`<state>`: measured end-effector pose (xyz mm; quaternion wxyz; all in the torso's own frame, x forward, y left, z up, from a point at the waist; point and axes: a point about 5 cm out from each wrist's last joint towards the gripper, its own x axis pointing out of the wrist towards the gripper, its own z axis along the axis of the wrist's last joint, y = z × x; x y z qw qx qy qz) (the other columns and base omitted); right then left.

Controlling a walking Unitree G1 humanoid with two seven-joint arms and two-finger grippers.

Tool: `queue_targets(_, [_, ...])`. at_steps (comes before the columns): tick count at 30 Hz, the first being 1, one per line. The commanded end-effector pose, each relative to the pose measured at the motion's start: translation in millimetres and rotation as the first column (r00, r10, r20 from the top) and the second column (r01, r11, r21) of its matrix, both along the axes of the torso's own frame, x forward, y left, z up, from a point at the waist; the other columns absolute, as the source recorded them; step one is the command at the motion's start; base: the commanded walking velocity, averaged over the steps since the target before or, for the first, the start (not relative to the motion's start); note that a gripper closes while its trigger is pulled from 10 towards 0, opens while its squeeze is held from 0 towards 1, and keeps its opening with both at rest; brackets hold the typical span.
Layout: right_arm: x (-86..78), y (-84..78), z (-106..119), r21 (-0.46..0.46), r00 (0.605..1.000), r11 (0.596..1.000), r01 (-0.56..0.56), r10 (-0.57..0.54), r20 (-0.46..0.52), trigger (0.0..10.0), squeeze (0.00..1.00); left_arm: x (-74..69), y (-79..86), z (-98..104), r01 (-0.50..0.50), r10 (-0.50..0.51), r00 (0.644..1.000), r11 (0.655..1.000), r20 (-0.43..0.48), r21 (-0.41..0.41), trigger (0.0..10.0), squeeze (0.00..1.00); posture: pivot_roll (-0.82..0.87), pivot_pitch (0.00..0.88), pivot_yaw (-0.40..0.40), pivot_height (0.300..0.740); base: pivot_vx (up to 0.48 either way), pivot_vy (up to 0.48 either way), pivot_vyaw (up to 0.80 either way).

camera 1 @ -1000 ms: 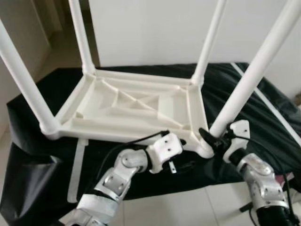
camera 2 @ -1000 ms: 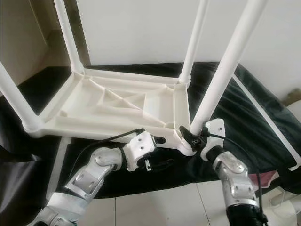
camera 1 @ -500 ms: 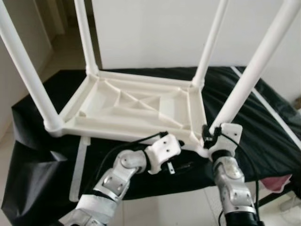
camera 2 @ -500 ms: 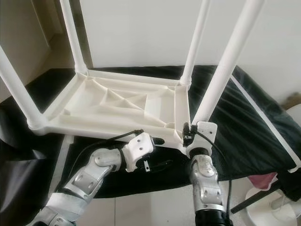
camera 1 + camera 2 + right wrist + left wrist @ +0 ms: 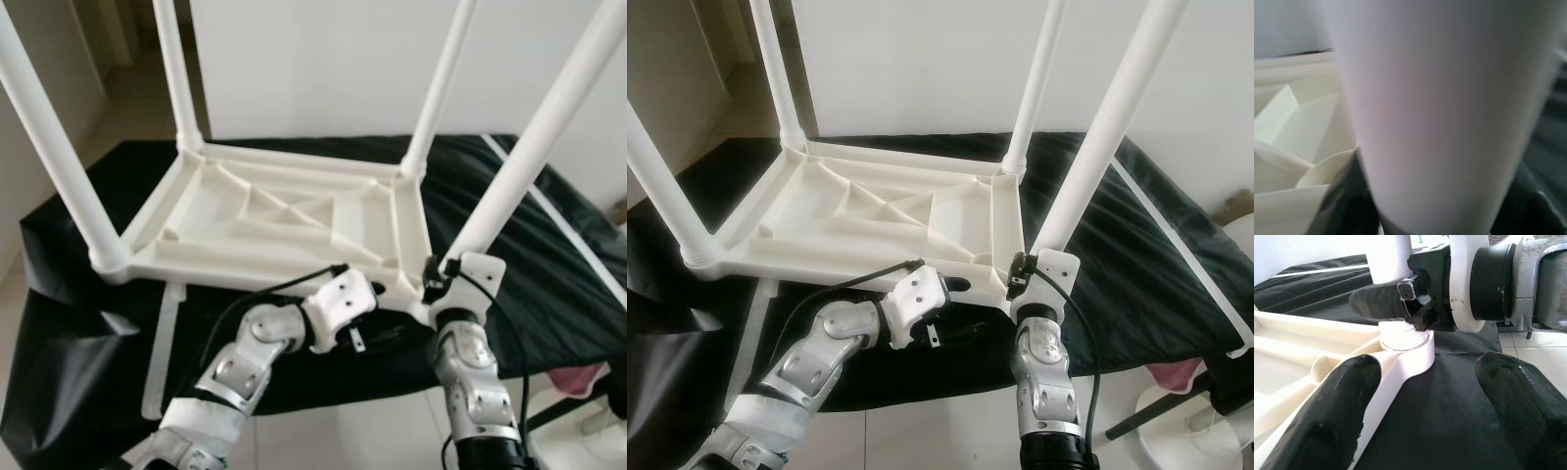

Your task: Building children table

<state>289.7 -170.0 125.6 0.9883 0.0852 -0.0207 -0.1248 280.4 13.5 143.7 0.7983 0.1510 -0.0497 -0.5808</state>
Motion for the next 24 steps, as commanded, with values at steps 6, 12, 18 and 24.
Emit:
queue_targets(6, [-1.2, -4.1, 0, -0.009, 0.998, 0.998, -0.063, 0.064, 0.005, 10.0, 1.0, 3.5, 2.4, 3, -0.033, 0.033, 0.999, 0.999, 0.009, -0.025, 10.0, 0.0, 0.03, 0.0, -0.034, 0.74, 0.0, 0.0, 0.0])
queue_targets(12, [-4.3, -18.4, 5, -0.057, 0.981, 0.98, -0.189, 0.191, 0.038, 10.0, 1.0, 6.3, 3.0, 6, -0.039, 0.04, 0.999, 0.999, 0.02, -0.029, 10.0, 0.0, 0.04, 0.0, -0.032, 0.74, 0.0, 0.0, 0.0])
queue_targets(18, [-0.3, -26.8, 7, -0.151, 0.911, 0.905, -0.399, 0.41, 0.049, 10.0, 0.0, 8.4, 0.6, 10, -0.038, 0.039, 0.999, 0.998, 0.033, -0.041, 10.0, 0.0, 0.03, 0.0, -0.028, 0.74, 0.0, 0.0, 0.0])
queue_targets(24, [4.3, -26.8, 10, -0.181, 0.862, 0.851, -0.493, 0.506, 0.036, 10.0, 0.0, 10.2, -1.7, 13, -0.041, 0.043, 0.998, 0.998, 0.035, -0.05, 10.0, 0.0, 0.03, 0.0, -0.03, 0.74, 0.0, 0.0, 0.0])
